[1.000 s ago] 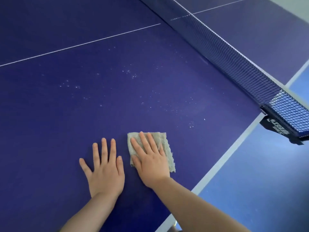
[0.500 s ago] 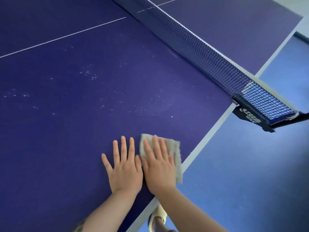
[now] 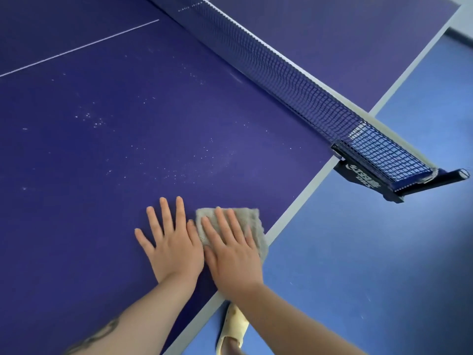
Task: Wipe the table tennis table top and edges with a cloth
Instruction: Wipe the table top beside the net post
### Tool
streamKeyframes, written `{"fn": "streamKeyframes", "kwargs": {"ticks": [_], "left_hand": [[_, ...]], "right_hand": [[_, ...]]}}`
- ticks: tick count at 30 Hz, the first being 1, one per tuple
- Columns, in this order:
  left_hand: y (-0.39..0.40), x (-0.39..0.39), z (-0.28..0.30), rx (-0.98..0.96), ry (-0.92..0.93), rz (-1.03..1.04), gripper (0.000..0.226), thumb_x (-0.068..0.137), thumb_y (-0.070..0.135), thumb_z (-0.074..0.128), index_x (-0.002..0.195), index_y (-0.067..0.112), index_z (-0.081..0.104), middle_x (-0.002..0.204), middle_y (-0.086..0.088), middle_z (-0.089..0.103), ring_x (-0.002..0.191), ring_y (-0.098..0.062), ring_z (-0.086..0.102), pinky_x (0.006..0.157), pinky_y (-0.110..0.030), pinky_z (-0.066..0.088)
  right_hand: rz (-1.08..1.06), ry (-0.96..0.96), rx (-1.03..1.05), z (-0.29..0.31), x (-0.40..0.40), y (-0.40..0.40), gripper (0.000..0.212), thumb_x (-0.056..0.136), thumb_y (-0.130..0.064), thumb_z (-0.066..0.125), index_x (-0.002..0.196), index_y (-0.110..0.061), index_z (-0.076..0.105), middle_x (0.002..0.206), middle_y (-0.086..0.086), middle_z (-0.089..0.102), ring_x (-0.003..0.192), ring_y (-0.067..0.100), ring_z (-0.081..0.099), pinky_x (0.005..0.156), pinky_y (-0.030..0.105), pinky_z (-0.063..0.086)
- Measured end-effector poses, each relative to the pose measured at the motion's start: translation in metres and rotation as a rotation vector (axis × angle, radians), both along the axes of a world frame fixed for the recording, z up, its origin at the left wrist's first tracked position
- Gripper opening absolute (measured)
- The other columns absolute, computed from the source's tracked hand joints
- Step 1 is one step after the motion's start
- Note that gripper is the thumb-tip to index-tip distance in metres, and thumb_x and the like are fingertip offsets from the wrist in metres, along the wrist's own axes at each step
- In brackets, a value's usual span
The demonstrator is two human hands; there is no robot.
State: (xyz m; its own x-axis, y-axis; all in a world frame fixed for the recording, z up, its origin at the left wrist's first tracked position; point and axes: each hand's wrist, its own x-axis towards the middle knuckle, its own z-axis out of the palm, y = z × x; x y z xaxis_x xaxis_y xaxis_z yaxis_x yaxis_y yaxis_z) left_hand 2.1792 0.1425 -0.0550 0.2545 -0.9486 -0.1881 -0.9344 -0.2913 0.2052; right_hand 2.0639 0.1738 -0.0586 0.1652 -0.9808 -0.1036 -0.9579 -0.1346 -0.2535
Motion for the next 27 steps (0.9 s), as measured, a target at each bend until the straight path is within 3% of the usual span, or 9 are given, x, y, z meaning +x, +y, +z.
{"fn": "streamKeyframes", "kwargs": {"ticks": [3, 6, 9, 11, 14, 15, 19, 23, 27], "left_hand": [[-0.001, -0.001, -0.001, -0.012, -0.014, 0.015, 0.057, 0.099, 0.042, 0.003, 0.153, 0.035, -0.011, 0.162, 0.006, -0.014, 0.149, -0.02, -0.019, 0.118, -0.055, -0.006], [-0.002, -0.001, -0.005, -0.046, -0.029, -0.038, 0.057, 0.097, 0.04, -0.004, 0.154, 0.032, -0.009, 0.163, 0.005, -0.009, 0.15, -0.02, -0.014, 0.118, -0.055, -0.003], [-0.012, -0.015, -0.011, -0.072, -0.031, -0.14, 0.056, 0.1, 0.039, 0.008, 0.155, 0.026, 0.01, 0.163, 0.001, 0.01, 0.151, -0.022, 0.005, 0.118, -0.051, 0.007], [-0.022, -0.033, -0.013, -0.062, 0.0, -0.144, 0.061, 0.096, 0.044, 0.007, 0.154, 0.026, 0.009, 0.163, 0.001, 0.01, 0.151, -0.02, 0.006, 0.119, -0.05, 0.009], [-0.03, -0.051, -0.014, -0.102, 0.023, -0.086, 0.061, 0.095, 0.044, 0.003, 0.154, 0.028, 0.006, 0.163, 0.004, 0.008, 0.151, -0.017, 0.004, 0.12, -0.05, 0.007], [-0.03, -0.053, -0.015, -0.115, 0.014, -0.079, 0.06, 0.096, 0.043, 0.004, 0.154, 0.028, 0.008, 0.163, 0.004, 0.009, 0.151, -0.017, 0.004, 0.119, -0.05, 0.008], [-0.032, -0.054, -0.019, -0.144, -0.004, -0.061, 0.059, 0.097, 0.041, 0.011, 0.155, 0.026, 0.013, 0.162, 0.003, 0.014, 0.15, -0.018, 0.009, 0.118, -0.052, 0.012], [-0.033, -0.055, -0.02, -0.149, -0.046, -0.087, 0.06, 0.098, 0.04, 0.013, 0.155, 0.024, 0.017, 0.162, 0.0, 0.018, 0.15, -0.022, 0.014, 0.116, -0.054, 0.015], [-0.032, -0.054, -0.023, -0.128, -0.047, -0.069, 0.06, 0.098, 0.04, 0.009, 0.155, 0.024, 0.015, 0.162, 0.001, 0.016, 0.15, -0.021, 0.01, 0.117, -0.054, 0.013]], "right_hand": [[0.067, -0.019, 0.082, 0.009, -0.028, -0.062, 0.055, 0.106, -0.043, 0.024, 0.158, -0.036, 0.006, 0.166, -0.009, -0.006, 0.152, 0.013, -0.013, 0.121, 0.042, -0.003], [-0.315, 0.046, 0.127, 0.013, -0.087, -0.094, 0.056, 0.107, -0.043, 0.019, 0.158, -0.035, -0.002, 0.165, -0.008, -0.013, 0.152, 0.014, -0.014, 0.118, 0.042, -0.011], [-0.596, -0.072, 0.115, 0.004, -0.116, -0.068, 0.056, 0.105, -0.045, 0.019, 0.158, -0.035, 0.003, 0.167, -0.007, -0.008, 0.152, 0.015, -0.012, 0.123, 0.046, 0.002], [-0.555, -0.074, 0.029, -0.003, -0.101, -0.04, 0.058, 0.103, -0.046, 0.019, 0.158, -0.033, 0.014, 0.167, -0.004, 0.001, 0.152, 0.016, -0.003, 0.122, 0.045, 0.013], [-0.267, -0.067, -0.039, -0.002, -0.066, -0.032, 0.057, 0.098, -0.044, 0.03, 0.152, -0.029, 0.036, 0.161, 0.001, 0.029, 0.149, 0.02, 0.019, 0.118, 0.04, 0.022], [-0.17, -0.032, -0.032, 0.0, -0.06, -0.042, 0.056, 0.099, -0.044, 0.031, 0.152, -0.03, 0.035, 0.161, 0.001, 0.028, 0.15, 0.02, 0.019, 0.121, 0.039, 0.02], [0.04, -0.054, 0.105, 0.006, -0.074, -0.12, 0.054, 0.107, -0.044, 0.023, 0.158, -0.036, 0.006, 0.166, -0.007, -0.007, 0.152, 0.015, -0.014, 0.122, 0.042, 0.002], [-0.114, -0.049, 0.136, 0.014, -0.109, -0.191, 0.054, 0.107, -0.045, 0.02, 0.158, -0.036, 0.004, 0.166, -0.008, -0.01, 0.152, 0.015, -0.014, 0.124, 0.045, 0.001], [-0.444, -0.06, 0.104, 0.006, -0.159, -0.184, 0.055, 0.107, -0.043, 0.02, 0.159, -0.033, 0.004, 0.167, -0.007, -0.006, 0.152, 0.014, -0.011, 0.122, 0.045, 0.001]]}}
